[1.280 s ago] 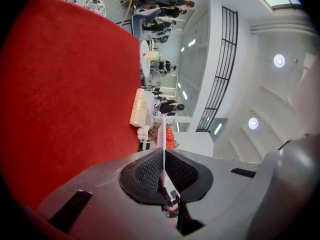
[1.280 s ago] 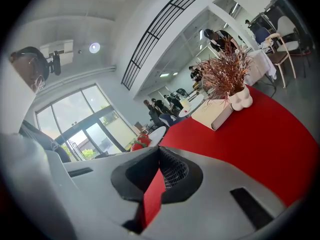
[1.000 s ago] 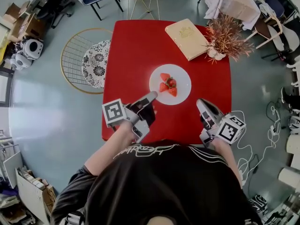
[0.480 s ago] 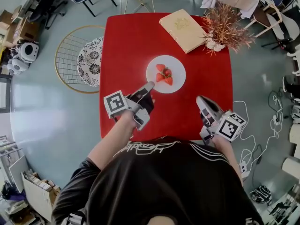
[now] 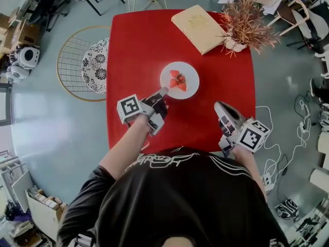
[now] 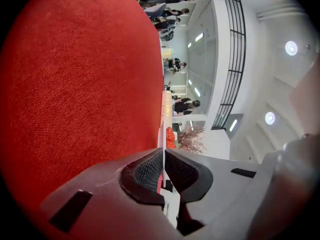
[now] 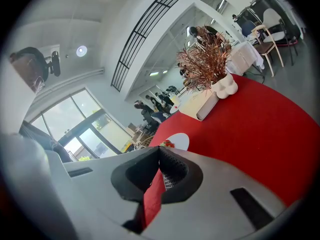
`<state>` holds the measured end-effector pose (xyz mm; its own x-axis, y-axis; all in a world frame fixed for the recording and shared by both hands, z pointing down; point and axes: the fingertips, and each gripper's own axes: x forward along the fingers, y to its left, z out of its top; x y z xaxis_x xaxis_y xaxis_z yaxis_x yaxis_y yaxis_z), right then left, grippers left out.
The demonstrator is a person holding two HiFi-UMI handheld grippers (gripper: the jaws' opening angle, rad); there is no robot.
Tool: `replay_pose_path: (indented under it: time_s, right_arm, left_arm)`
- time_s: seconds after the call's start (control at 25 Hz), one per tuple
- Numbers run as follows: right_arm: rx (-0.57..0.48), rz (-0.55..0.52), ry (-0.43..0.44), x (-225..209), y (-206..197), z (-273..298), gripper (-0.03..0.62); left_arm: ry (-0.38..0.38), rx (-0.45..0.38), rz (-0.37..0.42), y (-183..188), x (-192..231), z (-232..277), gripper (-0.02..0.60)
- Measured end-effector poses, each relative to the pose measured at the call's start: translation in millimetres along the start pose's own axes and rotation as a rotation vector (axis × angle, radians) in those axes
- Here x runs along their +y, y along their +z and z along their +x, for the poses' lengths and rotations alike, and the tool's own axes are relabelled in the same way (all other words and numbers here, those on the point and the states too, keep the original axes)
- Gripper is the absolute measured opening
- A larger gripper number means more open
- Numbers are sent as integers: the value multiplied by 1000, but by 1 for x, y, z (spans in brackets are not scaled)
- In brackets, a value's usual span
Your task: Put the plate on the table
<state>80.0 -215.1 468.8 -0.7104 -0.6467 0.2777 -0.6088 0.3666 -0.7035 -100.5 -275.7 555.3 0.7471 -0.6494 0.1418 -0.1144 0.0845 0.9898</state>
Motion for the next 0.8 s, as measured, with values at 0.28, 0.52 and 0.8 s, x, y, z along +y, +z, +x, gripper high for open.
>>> replay_pose_path:
  time_s: [0.28,0.52,0.8]
  right_arm:
    - [6,11,5,0,-3,-3,6]
    - [6,8,14,-1,-5,-7,6]
    - [-2,20,17,-2,-6,-13,6]
  left_arm:
    - [89,-1,-14,-5,25,-4,15]
    - [87,-17,-27,-6,25,0,15]
    - [102,-15,-19,-6,28,2,17]
